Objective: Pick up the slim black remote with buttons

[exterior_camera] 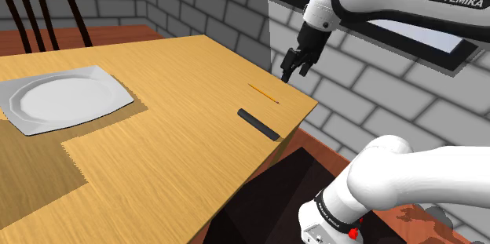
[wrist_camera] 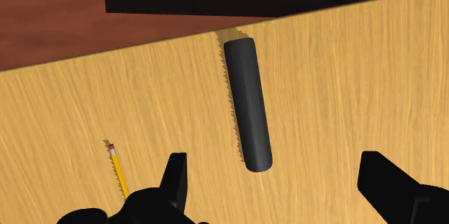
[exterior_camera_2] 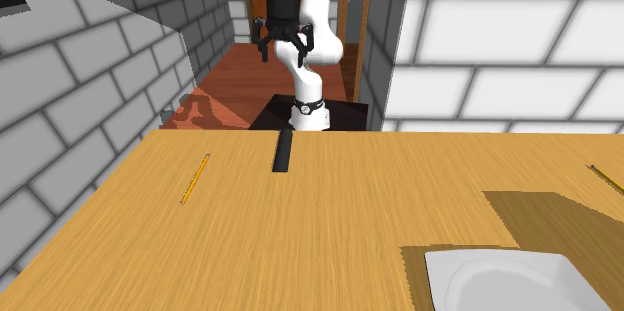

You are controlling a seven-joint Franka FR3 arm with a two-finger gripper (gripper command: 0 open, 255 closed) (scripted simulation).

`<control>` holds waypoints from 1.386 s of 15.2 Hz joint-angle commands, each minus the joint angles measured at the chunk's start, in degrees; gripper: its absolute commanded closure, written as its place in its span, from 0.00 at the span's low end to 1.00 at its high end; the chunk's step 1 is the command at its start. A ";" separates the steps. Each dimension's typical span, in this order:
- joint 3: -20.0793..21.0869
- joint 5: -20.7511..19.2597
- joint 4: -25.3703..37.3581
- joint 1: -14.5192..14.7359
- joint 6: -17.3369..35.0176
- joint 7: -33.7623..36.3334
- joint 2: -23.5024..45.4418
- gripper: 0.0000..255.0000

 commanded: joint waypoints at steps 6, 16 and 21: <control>-2.77 1.00 -7.71 0.60 9.60 -3.52 2.59 0.00; -8.36 4.61 -17.72 2.84 31.13 -12.44 16.10 0.00; -8.74 5.13 -19.42 3.16 35.83 -13.23 19.19 0.00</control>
